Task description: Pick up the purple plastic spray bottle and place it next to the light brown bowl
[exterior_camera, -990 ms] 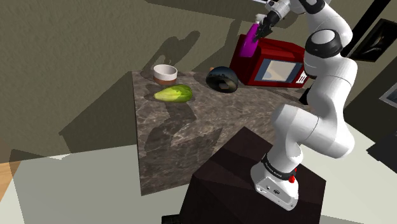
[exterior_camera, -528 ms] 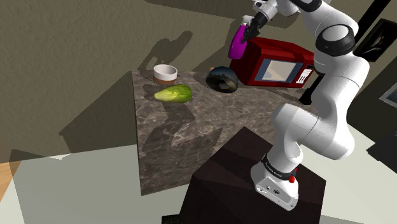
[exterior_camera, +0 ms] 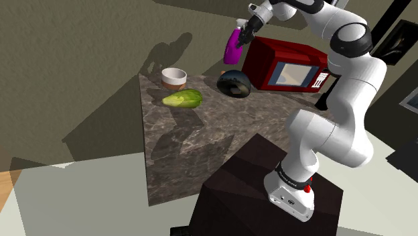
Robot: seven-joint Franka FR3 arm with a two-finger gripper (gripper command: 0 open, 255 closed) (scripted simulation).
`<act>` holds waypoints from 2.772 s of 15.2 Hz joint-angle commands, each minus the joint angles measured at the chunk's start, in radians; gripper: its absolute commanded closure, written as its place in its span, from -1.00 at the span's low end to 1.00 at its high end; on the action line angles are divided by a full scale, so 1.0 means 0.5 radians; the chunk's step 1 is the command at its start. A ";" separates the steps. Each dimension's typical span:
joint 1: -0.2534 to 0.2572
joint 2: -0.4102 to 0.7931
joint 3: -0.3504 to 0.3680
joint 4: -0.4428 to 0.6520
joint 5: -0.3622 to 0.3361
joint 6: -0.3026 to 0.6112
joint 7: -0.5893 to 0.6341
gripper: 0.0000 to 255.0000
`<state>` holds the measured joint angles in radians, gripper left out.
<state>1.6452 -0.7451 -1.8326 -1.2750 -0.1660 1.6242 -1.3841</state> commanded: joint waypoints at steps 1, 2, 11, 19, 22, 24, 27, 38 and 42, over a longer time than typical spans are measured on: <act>0.006 0.027 0.023 -0.130 0.014 0.122 0.055 1.00; 0.037 0.026 0.019 -0.155 0.011 0.164 0.082 1.00; 0.439 -0.041 -0.093 -0.229 -0.067 0.481 0.329 1.00; 0.930 -0.190 -0.270 -0.066 -0.191 0.659 0.544 1.00; 1.138 -0.270 -0.345 0.059 -0.245 0.694 0.617 1.00; 1.284 -0.331 -0.397 0.166 -0.282 0.705 0.661 1.00; 1.426 -0.405 -0.450 0.269 -0.321 0.728 0.696 1.00; 1.376 -0.491 -0.497 0.071 -0.365 0.954 0.661 1.00; 1.370 -0.530 -0.520 0.021 -0.384 1.028 0.647 1.00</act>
<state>2.3278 -1.0030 -2.0885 -1.2631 -0.3552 2.1297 -1.0586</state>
